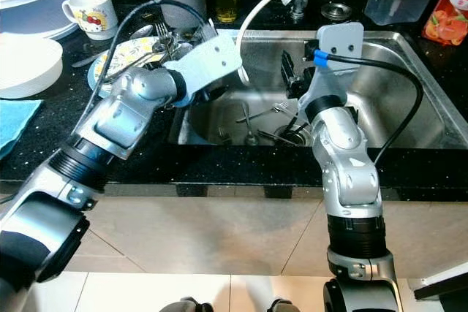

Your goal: Kitchen organization

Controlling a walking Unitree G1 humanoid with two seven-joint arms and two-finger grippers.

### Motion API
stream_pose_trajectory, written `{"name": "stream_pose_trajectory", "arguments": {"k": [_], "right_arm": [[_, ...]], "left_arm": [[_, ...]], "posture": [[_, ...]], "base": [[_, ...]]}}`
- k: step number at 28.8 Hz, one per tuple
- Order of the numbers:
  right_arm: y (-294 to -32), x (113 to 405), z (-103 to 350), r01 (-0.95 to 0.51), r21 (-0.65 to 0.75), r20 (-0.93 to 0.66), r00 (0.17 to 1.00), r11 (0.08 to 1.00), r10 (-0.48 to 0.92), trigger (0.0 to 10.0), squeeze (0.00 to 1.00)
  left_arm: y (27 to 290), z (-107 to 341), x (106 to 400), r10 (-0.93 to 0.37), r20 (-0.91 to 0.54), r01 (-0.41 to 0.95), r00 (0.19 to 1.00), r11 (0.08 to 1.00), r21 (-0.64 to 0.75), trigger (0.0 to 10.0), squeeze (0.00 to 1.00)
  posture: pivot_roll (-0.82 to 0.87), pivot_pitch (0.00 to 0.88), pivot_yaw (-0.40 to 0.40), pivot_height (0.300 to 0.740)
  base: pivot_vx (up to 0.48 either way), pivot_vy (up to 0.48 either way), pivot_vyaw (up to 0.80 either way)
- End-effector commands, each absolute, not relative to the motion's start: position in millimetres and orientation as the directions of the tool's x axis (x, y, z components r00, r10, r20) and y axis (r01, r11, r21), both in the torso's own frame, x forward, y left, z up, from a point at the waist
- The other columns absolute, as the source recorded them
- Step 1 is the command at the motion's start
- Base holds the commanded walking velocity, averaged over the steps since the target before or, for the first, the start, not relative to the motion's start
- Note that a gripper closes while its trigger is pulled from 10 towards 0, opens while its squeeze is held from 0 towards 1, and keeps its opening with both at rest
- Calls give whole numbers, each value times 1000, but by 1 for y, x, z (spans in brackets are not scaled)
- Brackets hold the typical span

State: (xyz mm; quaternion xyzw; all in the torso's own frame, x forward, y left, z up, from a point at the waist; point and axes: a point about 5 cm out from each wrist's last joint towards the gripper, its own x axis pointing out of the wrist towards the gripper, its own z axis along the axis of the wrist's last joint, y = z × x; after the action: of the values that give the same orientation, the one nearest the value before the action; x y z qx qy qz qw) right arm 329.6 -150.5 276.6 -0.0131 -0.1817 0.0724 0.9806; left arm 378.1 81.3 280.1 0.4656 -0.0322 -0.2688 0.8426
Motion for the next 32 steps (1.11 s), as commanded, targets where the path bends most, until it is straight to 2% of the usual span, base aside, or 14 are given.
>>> {"name": "stream_pose_trajectory", "arguments": {"k": [1,7,10,11,12,13,16,26,31,32], "right_arm": [[-149,330,274,-141,-46,353,924,989,148,10000,0],[-149,330,275,-141,-46,355,923,989,148,10000,0],[-150,330,275,-138,-46,356,923,989,145,10000,0],[-150,330,275,-137,-46,355,923,990,144,10000,0],[-151,329,275,-136,-46,355,924,990,144,10000,0],[-151,329,275,-136,-46,355,924,990,144,10000,0],[-151,329,275,-134,-45,354,924,990,142,10000,0],[-152,330,276,-132,-42,354,925,990,138,10000,0],[-152,330,276,-133,-41,354,925,990,139,10000,0],[-152,330,276,-133,-41,354,925,990,139,10000,0]], "left_arm": [[86,277,380,-457,-205,404,866,394,826,9843,0],[89,270,385,-409,-182,346,894,373,861,10000,0],[90,264,387,-394,-199,361,897,396,844,9529,0],[90,264,388,-389,-193,351,901,390,851,8784,0],[90,264,389,-384,-188,343,904,389,855,6824,0],[90,264,389,-384,-188,343,904,389,855,6824,0],[92,262,393,-365,-155,295,918,366,882,0,0],[96,265,397,-339,-77,208,938,372,905,0,0],[94,284,399,-338,50,98,940,406,909,0,0],[94,289,400,-327,91,57,941,416,907,2902,0]], "posture": [[73,73,47,740],[72,73,47,740],[65,80,47,740],[65,80,47,740],[65,80,47,740],[65,80,47,740],[65,88,48,740],[64,96,46,740],[65,95,45,740],[65,95,44,740]], "base": [[0,0,0],[0,0,0],[0,0,0],[0,0,0],[0,0,0],[0,0,0],[0,0,0],[0,0,0],[0,0,0],[0,0,0]]}}
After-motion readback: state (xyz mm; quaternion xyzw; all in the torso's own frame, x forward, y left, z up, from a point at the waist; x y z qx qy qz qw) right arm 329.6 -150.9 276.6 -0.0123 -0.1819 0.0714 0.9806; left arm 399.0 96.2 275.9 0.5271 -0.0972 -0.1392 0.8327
